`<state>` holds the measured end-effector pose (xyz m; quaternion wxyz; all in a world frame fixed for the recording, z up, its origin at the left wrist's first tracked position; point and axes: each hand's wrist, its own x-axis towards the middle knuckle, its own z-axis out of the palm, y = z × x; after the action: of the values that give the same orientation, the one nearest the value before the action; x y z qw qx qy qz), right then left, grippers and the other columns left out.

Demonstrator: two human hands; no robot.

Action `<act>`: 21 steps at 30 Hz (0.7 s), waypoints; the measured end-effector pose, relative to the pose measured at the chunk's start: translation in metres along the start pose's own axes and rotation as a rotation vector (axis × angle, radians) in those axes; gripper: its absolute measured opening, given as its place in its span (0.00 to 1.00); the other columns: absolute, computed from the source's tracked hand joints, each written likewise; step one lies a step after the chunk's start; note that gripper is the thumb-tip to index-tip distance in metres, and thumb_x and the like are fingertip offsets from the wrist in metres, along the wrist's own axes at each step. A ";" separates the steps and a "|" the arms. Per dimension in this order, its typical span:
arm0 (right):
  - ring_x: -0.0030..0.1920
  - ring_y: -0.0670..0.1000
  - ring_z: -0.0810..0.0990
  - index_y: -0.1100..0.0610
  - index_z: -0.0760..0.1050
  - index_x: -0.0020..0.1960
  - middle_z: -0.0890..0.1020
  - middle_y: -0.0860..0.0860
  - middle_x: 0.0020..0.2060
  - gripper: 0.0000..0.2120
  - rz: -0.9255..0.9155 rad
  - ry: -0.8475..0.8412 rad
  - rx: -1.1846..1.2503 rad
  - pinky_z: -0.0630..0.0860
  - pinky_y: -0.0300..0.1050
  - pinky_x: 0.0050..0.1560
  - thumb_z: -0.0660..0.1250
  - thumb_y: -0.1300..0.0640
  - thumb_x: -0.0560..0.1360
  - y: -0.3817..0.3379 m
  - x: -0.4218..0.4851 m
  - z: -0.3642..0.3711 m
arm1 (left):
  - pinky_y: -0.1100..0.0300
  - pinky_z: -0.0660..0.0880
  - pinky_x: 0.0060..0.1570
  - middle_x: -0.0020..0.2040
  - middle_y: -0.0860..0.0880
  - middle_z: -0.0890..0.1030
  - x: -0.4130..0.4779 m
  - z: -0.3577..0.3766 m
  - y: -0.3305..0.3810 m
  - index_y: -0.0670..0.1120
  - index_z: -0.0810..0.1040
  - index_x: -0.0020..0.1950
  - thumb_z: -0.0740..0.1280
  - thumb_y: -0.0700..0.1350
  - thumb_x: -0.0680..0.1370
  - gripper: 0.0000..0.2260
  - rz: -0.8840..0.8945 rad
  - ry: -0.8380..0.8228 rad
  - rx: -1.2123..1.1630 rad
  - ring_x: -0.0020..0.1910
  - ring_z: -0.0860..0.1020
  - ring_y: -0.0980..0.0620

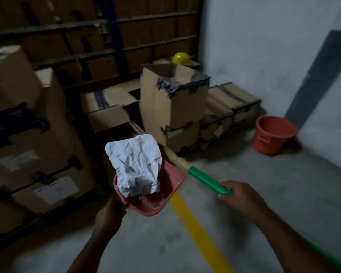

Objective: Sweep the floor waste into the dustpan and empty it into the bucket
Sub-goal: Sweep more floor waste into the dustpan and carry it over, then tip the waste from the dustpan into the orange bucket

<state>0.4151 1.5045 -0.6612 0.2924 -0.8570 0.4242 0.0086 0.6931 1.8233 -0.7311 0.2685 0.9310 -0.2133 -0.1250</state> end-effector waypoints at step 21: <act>0.56 0.51 0.83 0.51 0.80 0.63 0.85 0.50 0.55 0.24 0.493 0.441 0.148 0.77 0.42 0.56 0.76 0.47 0.69 0.155 0.126 -0.115 | 0.59 0.70 0.38 0.51 0.47 0.84 0.292 0.176 0.341 0.47 0.79 0.59 0.72 0.49 0.76 0.13 0.676 -0.370 0.114 0.47 0.82 0.47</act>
<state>0.3555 1.2825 -0.6754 0.2443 -0.6864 0.6710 -0.1375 0.7752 1.3479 -0.7223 0.1991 0.7833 -0.5596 -0.1833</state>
